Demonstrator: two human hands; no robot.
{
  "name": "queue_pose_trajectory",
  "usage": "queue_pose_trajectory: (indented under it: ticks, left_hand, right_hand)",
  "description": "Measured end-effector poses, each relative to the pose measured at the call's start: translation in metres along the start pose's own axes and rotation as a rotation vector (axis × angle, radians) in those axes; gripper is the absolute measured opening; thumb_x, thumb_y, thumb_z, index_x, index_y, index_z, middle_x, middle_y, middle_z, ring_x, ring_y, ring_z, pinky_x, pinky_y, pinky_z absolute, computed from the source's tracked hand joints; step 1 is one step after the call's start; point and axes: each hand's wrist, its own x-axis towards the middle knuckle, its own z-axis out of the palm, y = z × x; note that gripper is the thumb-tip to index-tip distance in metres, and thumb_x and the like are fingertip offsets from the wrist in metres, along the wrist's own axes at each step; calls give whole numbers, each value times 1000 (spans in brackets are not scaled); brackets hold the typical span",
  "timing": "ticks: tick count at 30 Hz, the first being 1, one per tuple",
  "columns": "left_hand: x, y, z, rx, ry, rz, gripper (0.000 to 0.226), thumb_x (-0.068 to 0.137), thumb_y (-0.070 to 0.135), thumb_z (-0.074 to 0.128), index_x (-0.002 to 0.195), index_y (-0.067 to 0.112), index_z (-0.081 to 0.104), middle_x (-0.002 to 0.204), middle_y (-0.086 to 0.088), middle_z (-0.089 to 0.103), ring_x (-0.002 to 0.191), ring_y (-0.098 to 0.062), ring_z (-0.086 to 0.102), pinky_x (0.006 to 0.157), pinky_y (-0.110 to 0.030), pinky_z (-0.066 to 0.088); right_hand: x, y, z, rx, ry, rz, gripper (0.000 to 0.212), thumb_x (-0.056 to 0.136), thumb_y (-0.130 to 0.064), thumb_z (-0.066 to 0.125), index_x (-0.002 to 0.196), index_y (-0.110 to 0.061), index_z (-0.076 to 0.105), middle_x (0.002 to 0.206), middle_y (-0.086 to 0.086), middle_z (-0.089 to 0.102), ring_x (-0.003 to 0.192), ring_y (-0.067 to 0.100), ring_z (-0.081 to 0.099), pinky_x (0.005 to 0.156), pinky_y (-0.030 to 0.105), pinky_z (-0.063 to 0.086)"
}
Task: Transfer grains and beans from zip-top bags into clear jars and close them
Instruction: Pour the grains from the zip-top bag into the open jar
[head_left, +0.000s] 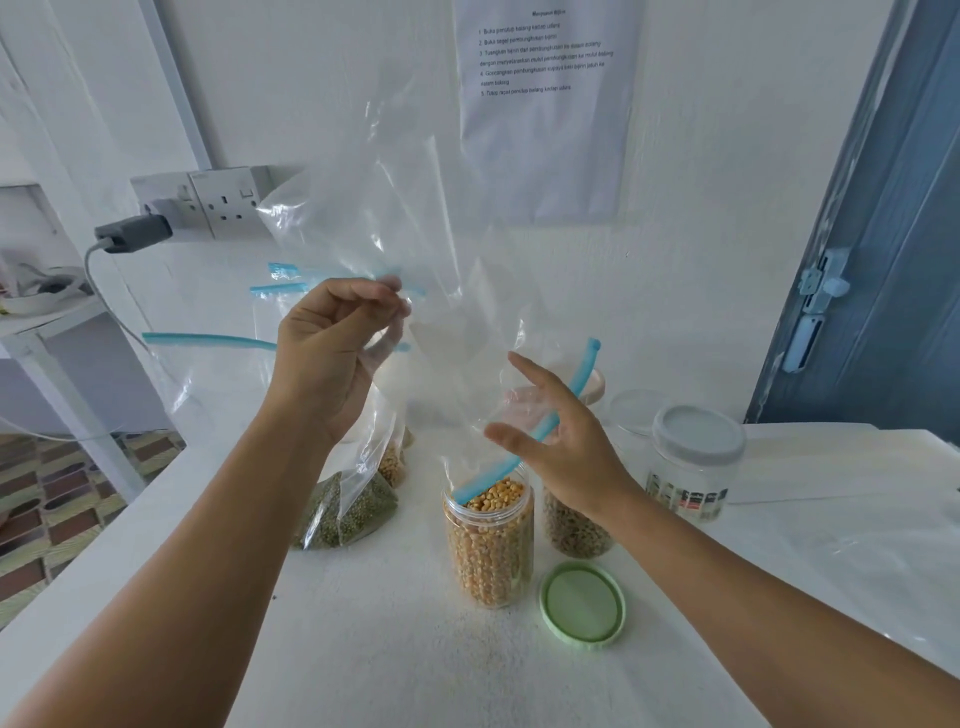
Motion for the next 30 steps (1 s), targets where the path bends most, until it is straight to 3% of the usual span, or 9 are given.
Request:
queue_pose_trajectory:
  ticks: [2,5,7,9,13,17,21,25,30]
  left_hand:
    - [1,-2,-3,29,9,-12,35,89,-8,67,71,21,76,91,0,76,84,-16,70,88,-30,55]
    - [0,-6,-4,84,42,-19,43,94,-12,62,71,22,75,84,1,74,82,-12,68,85,-27,51]
    - [-1,-7,-3,94,52,-25,41,93,-11,64,71,22,75,84,2,74,84,-10,68,84,-25,52]
    - [-1,-8,-3,100,48,-26,41,93,-11,64,71,22,76,84,1,74,87,-11,68,87,-27,54]
    - [-3,-7,-5,104,48,-18,42,94,-15,61,74,18,78,98,-3,75,92,-20,72,97,-35,58]
    - [-8,-8,-9,112,115,-42,31,95,-14,57,88,12,73,115,-6,76,108,-28,73,103,-39,57]
    - [-14,-7,-11,196,152,-68,29,100,-9,55,103,12,75,121,-9,73,110,-30,74,104,-40,56]
    - [-22,-4,0,332,157,-58,28,99,-7,61,111,14,75,123,-7,74,111,-28,74,107,-41,54]
    - [-42,3,20,550,157,-80,29,102,5,63,124,21,73,118,-5,76,107,-27,75,106,-43,54]
  right_hand:
    - [2,0,1,118,49,26,50,99,-34,68,143,-51,52,132,-15,64,124,1,59,98,9,46]
    - [5,-3,3,228,148,19,37,101,-11,66,130,-33,69,114,-5,75,111,11,70,102,20,51]
    - [7,-3,4,245,164,22,30,96,-7,71,119,-26,76,104,-1,78,103,16,73,103,27,54]
    - [7,-1,3,224,166,27,26,92,-11,77,113,-26,79,99,-2,79,103,15,72,100,27,55]
    - [6,0,2,205,160,42,31,100,-9,67,120,-30,76,113,-10,76,110,8,70,97,16,50]
    - [9,-7,-4,401,172,111,41,101,2,57,119,-30,76,129,-7,71,111,16,73,102,30,54]
    - [11,-12,-13,442,157,125,38,99,4,59,119,-23,76,129,-5,71,110,18,74,104,37,53]
    - [14,-13,-23,357,175,71,33,98,-8,66,110,-35,79,125,-5,73,120,19,68,111,42,50]
    - [16,-25,-47,482,189,86,37,98,6,59,106,-23,80,114,-4,75,103,19,75,96,33,60]
